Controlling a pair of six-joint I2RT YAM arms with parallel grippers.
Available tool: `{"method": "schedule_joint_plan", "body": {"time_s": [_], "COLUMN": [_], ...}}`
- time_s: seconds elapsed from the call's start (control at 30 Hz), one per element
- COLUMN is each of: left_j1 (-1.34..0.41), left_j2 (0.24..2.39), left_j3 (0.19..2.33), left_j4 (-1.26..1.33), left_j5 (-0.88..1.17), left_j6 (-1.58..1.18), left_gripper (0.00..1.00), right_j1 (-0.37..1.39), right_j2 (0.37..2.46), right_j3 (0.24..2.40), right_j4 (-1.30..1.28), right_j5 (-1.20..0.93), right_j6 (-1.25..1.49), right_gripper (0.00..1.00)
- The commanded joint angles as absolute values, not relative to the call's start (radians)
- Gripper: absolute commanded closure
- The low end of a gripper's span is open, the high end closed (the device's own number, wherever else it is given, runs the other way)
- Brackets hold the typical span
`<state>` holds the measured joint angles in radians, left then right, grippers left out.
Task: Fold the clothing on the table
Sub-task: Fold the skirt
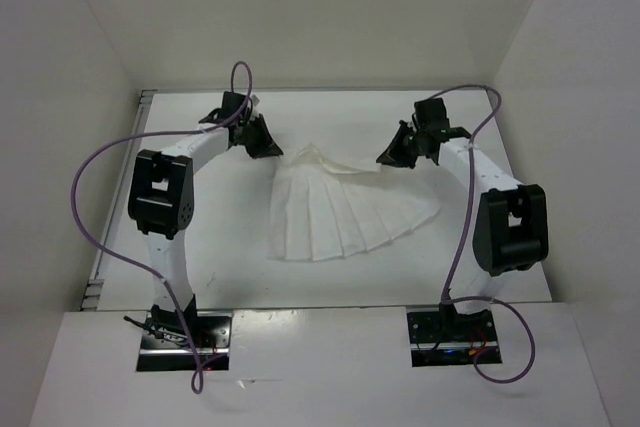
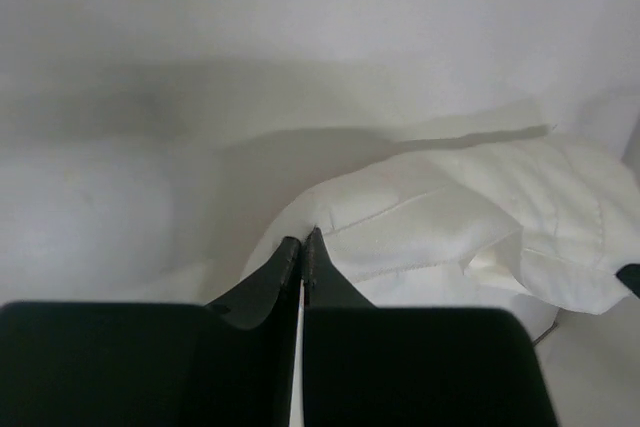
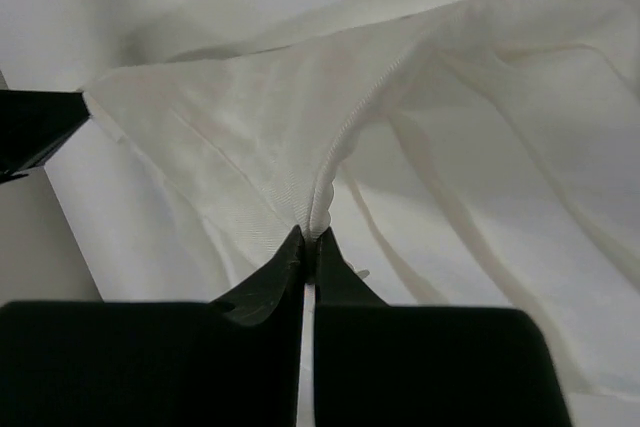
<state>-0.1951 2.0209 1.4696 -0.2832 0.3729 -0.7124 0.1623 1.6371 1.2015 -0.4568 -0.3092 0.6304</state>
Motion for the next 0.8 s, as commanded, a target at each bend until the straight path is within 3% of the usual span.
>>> {"method": "schedule_joint_plan", "body": {"time_s": [0.0,0.2,0.43,0.6,0.77], "left_j1": [-0.173,-0.138,-0.138,-0.138,-0.129], "left_j2": [2.04,2.12,2.036,1.965,2.014], "left_j3": [1.716,1.871,1.705,1.449,1.408], "left_j4": [-0.259,-0.295,-0.261,-0.212,-0.199], "left_j5": [0.414,0.5,0.531,0.52,0.482], "left_j6": [-0.657,-0.666,-0.666,-0.666,-0.657], "left_gripper": [1.0,1.0,1.0,1.0,1.0], "right_j1": [0.132,0.08,0.015,-0.005,-0.005], "right_j2": [1.66,1.727,1.816,1.829,1.83], "right_j3": [1.366,1.501,1.603,1.52,1.342], "right_j4": [-0.319,-0.319,-0.46,-0.604,-0.652], "right_j5": [-0.318,-0.318,-0.405,-0.442,-0.422], "right_j6": [0.558,0.496,0.456,0.431,0.407], "right_gripper": [1.0,1.0,1.0,1.0,1.0]}}
